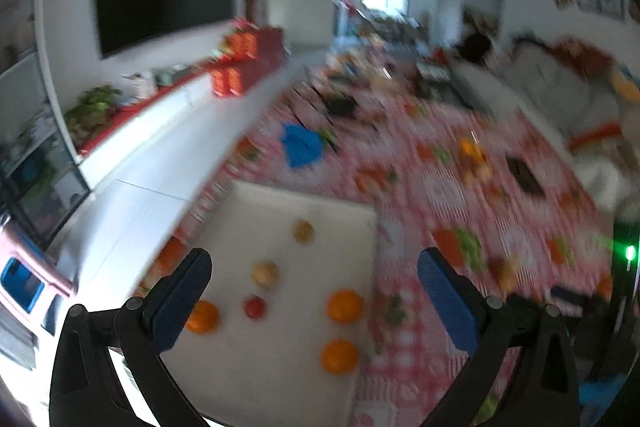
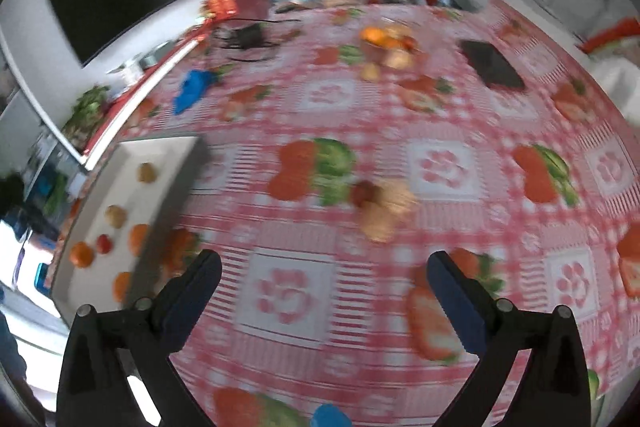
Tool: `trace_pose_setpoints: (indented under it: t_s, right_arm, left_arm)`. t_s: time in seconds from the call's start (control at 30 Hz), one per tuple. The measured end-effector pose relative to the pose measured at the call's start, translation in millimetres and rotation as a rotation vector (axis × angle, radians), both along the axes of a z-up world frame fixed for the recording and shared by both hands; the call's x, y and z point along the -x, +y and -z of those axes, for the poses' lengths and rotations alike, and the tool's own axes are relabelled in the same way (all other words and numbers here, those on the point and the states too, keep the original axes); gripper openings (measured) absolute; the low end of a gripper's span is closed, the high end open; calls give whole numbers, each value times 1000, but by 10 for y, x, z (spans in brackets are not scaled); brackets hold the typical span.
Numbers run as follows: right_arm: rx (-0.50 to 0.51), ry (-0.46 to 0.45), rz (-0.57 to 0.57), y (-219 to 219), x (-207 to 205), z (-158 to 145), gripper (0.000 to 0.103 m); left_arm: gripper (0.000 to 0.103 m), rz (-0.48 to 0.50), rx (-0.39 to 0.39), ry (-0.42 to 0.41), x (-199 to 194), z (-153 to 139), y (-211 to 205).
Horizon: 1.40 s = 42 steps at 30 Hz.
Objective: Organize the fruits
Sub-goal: 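Move both open tools back over the fruits on the tablecloth, then close the left tool on a tan wrinkled fruit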
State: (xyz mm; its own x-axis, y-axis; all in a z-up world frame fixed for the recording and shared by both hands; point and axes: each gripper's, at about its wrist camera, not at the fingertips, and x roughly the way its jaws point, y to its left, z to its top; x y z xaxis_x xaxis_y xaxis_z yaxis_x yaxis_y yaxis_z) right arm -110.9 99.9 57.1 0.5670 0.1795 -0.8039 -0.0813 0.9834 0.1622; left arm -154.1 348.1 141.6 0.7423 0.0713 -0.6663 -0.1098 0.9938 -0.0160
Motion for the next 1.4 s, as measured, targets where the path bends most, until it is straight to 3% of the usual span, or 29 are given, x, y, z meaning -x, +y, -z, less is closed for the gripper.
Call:
trace_pose_setpoints:
  t_s: [0.2,0.4,0.6,0.9,1.03,1.17,1.2,1.33,1.4]
  right_arm:
    - [31,68,103,-533,17,247,103]
    - [48,117,159,-900,87,444,103]
    - [174,84,128,-1006,142,521,103]
    - [176,7,71,-1034,265,539,103]
    - [177,-8,43,-1038,293,545,103]
    - [177,-18,44,-1034,296,548,103]
    - [177,-21,44,-1034,300,550,103]
    - [177,-33,45,-1030,317,549,103]
    - [177,-36,44,-1029,321,549,103]
  left_arm:
    - [103,160,-76,101,-107,323,-629]
    - [103,251,-118,170,-219,599,-1062]
    - [103,334,-118,213,-422,782,-1491]
    - [99,384,-105,283,-830,1011,-2052]
    - [80,387,-108,328,-991,1126,-2218]
    - [60,360,-55,404,-1128,1289,-2254]
    - [59,347,-33,395,-1133,1304,-2237]
    - [25,344,-46,380,-1111,1298,-2220]
    - [25,333,-41,382,-1075,1298,-2128]
